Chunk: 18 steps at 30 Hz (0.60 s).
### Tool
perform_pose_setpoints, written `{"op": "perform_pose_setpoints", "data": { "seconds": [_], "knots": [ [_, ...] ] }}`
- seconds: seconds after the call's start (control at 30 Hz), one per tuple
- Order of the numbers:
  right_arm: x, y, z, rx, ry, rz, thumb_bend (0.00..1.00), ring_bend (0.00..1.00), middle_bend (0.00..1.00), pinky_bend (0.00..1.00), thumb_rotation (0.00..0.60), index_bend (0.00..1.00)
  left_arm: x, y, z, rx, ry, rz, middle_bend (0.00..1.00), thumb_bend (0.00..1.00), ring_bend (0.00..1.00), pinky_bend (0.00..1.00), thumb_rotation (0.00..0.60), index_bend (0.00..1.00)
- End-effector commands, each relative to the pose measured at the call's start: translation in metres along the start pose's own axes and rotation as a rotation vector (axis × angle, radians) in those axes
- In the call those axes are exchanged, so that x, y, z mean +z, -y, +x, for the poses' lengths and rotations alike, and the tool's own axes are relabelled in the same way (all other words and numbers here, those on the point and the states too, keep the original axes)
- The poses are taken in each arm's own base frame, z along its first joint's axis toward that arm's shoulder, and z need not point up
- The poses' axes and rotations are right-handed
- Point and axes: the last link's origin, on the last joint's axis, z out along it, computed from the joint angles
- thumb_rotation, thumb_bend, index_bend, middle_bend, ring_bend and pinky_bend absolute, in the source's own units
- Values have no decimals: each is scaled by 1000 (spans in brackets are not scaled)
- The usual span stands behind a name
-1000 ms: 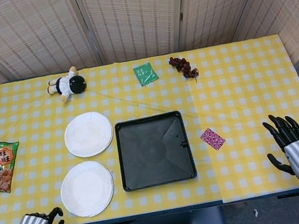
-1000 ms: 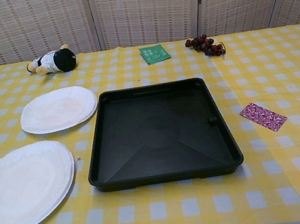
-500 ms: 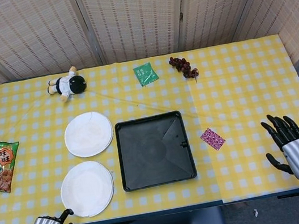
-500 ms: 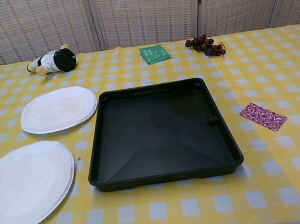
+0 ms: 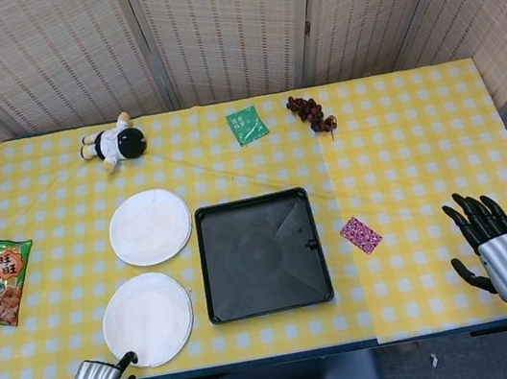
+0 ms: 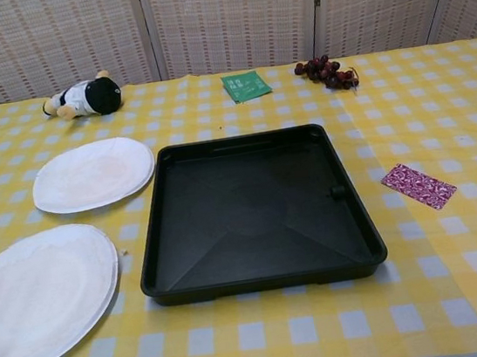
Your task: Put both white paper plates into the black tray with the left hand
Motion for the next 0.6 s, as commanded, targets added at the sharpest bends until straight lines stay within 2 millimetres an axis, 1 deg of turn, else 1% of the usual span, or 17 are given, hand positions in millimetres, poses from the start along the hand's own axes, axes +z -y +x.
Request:
{"op": "perform_pose_setpoints", "data": {
  "seconds": [0.03, 0.3, 0.6],
  "knots": [
    [0, 0, 0, 0, -1, -1, 367, 0, 0, 0, 600, 0, 2, -1, -2, -8, 8, 0, 1000, 357, 1000, 1000, 600, 497],
    [1, -1, 0, 0, 4, -4, 367, 0, 0, 0, 600, 0, 11, -5, -8, -17, 21, -2, 1000, 358, 1000, 1000, 600, 486],
    [1, -2, 0, 0, 2, -8, 367, 0, 0, 0, 600, 0, 17, -3, -14, -5, 49, 2, 1000, 357, 1000, 1000, 600, 471]
  ]
}}
